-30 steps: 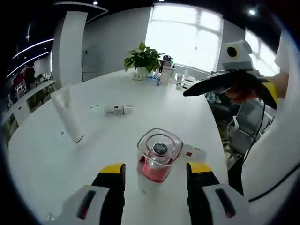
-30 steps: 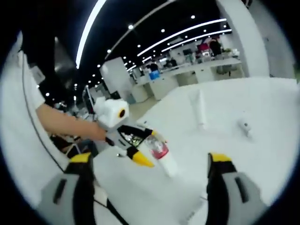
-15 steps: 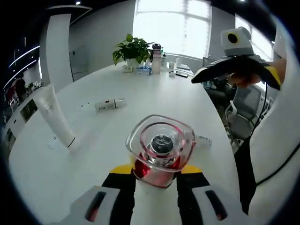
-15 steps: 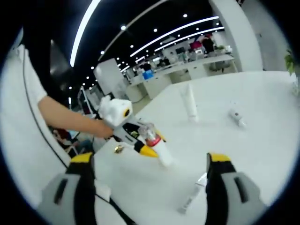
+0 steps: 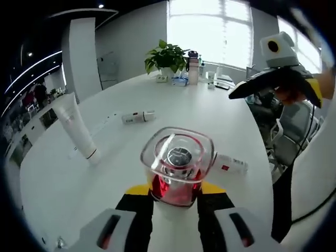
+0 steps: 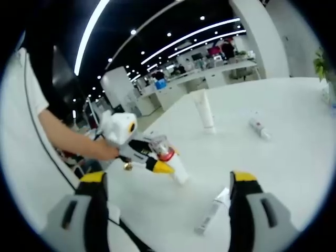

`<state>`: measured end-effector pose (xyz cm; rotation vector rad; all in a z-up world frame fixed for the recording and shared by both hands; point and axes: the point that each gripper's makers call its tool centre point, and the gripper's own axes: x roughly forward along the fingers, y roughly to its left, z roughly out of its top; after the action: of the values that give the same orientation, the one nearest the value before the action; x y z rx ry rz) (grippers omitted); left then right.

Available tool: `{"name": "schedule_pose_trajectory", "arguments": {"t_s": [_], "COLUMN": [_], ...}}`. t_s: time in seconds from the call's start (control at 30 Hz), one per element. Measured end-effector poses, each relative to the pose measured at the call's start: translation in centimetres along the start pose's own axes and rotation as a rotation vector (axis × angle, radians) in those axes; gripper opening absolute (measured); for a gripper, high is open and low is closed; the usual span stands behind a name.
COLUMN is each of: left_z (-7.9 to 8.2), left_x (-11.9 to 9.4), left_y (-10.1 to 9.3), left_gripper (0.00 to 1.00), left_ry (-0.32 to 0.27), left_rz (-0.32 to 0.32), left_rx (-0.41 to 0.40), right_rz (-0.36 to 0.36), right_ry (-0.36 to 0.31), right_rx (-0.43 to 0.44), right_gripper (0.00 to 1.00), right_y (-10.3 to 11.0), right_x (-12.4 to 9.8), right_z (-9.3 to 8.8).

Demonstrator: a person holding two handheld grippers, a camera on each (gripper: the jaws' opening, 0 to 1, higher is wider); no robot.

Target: Arrange the skincare products in the storage area until every visible bottle or jar stands upright without overlapping.

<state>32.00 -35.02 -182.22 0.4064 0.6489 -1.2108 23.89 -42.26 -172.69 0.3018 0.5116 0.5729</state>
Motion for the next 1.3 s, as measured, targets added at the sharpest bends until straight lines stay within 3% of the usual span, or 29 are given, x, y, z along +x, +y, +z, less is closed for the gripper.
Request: {"name": "schedule_pose_trajectory", "arguments": {"t_s": [0.23, 0.73, 1.07, 1.2, 1.3], "left_z": [-0.3, 0.0, 0.2, 0.8, 1.0], "left_x": [-0.3, -0.1, 0.1, 0.0, 0.2], "left_y": [0.4, -0.3, -0.7, -0.9, -0.7], "left_gripper": [0.3, 0.28, 0.31, 0.42, 0.44], "left_ry": [-0.005, -0.02, -0.068, -0.099, -0.098], "left_rz": [0.009, -0.015, -0.102, -0.138, -0.155], "left_rx": [-0.052, -0.024, 0.008, 0.018, 0.021], "right_rz": [0.003, -0.007, 0.004, 0.003, 0.0], "right_ry": [0.018, 0.037, 0.056, 0.063, 0.063], "right_rx": [-0.006, 0.01, 0.005, 0.008, 0.014], "right_gripper": [0.94, 0.93, 0.92, 0.92, 0.92], "right_y": [-0.2, -1.2, -1.1, -1.2, -1.2], "right_x": [0.4, 0.7, 1.4, 1.5, 1.5], "right_z": [-0.3, -0.8, -0.9, -1.1, -1.2]}}
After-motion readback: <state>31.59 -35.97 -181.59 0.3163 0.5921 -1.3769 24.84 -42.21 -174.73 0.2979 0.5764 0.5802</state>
